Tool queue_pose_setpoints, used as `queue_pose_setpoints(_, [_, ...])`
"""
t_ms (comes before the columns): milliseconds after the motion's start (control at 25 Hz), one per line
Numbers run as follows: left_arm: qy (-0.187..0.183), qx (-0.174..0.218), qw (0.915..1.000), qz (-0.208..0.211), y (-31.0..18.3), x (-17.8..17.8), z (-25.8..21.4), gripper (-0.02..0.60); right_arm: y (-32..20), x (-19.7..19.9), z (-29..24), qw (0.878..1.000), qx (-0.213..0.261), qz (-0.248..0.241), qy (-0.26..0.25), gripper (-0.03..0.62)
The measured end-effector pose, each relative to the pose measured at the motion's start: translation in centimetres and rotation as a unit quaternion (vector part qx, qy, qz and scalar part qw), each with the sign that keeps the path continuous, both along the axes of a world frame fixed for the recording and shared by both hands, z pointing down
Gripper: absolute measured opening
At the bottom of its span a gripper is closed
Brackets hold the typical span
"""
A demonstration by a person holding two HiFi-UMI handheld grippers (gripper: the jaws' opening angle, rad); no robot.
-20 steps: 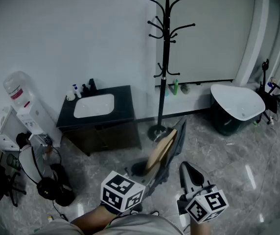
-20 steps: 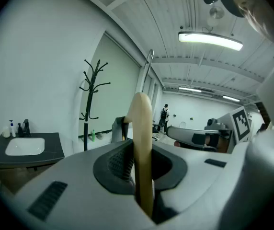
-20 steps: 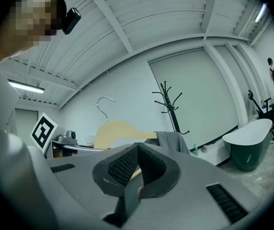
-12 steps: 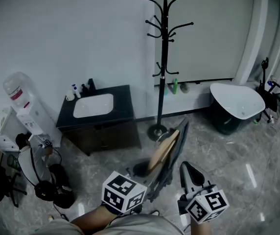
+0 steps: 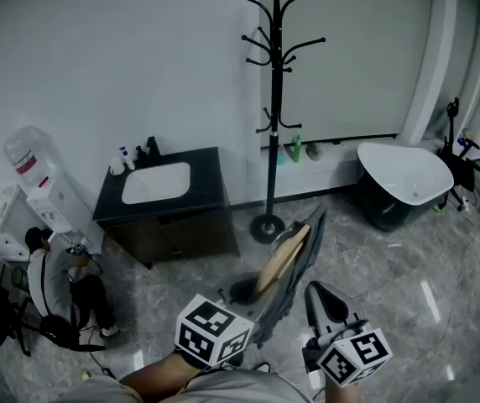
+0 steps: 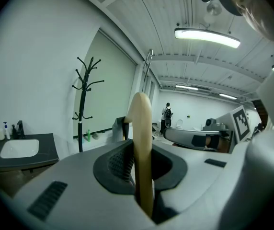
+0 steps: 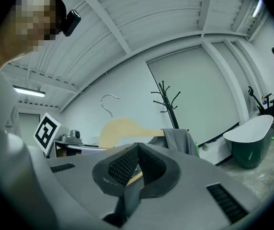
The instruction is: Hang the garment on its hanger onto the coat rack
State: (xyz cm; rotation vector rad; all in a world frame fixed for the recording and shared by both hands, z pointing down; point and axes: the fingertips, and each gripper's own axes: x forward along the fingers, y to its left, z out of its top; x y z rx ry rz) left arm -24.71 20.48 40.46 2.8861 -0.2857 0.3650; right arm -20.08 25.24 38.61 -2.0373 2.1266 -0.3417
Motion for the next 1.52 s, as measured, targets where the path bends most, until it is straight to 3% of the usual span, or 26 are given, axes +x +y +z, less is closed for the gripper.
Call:
queue_pose_setpoints(720, [0.006,0.006,0.9999,-0.013,-3.1,7.1,-0.5,0.042,-1.4,7.0,0.9,1.000,0.003,0.011,-0.009,0.015])
queue_pose_setpoints(1080, [0.007,-0.004,0.9996,0.028,-10.3,14.9,-0.3,0.043,-7.7,14.1,0.9,0.999,-0.006,0.053,-0.010,0.015])
queue_pose_setpoints(1520, [0.029,0.015,0.9969,0.071,-21.2,24.7,-2.3,0.043,-18.3,22.2,-0.3,0.995,0.009,0.100,-0.007,0.015])
